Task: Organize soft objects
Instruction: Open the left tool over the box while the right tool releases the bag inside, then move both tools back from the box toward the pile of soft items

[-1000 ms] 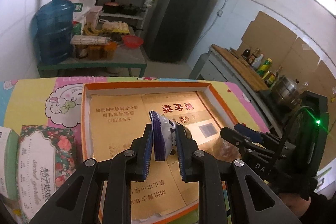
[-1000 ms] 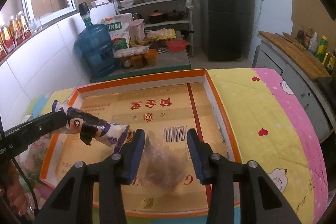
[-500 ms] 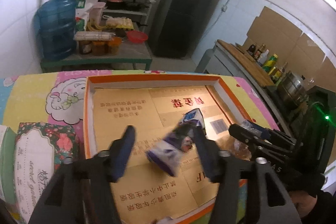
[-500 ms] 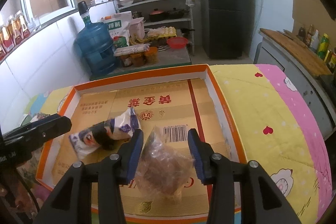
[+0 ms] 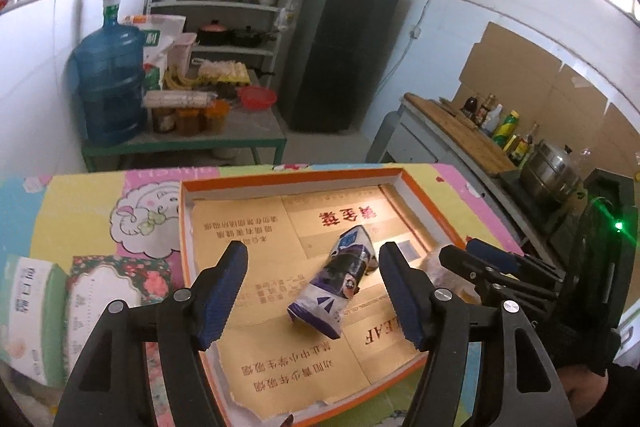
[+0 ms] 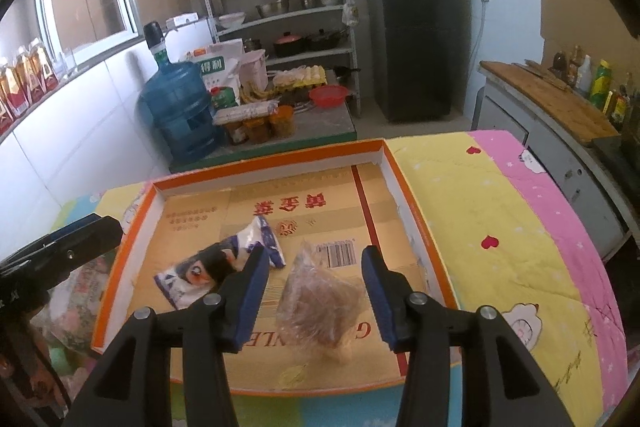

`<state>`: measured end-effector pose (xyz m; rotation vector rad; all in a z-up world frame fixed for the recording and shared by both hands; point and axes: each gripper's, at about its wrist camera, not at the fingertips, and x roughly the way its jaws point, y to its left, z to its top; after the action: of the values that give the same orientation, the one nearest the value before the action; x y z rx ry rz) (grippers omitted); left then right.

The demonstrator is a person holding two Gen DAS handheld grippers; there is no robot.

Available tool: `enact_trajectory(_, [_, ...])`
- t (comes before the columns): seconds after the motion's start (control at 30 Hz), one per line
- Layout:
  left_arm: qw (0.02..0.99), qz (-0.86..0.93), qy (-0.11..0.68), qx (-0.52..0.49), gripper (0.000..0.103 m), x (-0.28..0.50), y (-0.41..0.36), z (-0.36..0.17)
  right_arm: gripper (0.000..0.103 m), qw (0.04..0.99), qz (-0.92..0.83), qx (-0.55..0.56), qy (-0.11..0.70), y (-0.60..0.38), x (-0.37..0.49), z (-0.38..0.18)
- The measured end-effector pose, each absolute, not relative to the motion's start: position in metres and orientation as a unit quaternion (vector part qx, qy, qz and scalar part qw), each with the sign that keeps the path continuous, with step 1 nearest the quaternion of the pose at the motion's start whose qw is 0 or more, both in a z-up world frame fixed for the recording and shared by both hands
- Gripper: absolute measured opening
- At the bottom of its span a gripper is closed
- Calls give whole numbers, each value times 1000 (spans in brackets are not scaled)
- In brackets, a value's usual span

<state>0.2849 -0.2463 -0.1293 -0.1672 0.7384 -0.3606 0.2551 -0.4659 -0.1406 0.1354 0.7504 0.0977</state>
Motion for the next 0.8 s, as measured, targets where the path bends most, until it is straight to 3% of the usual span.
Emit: enact_trajectory(0.8, [939, -190, 279, -67, 70, 189, -170, -60, 48, 953, 21, 49, 299, -395, 152, -65])
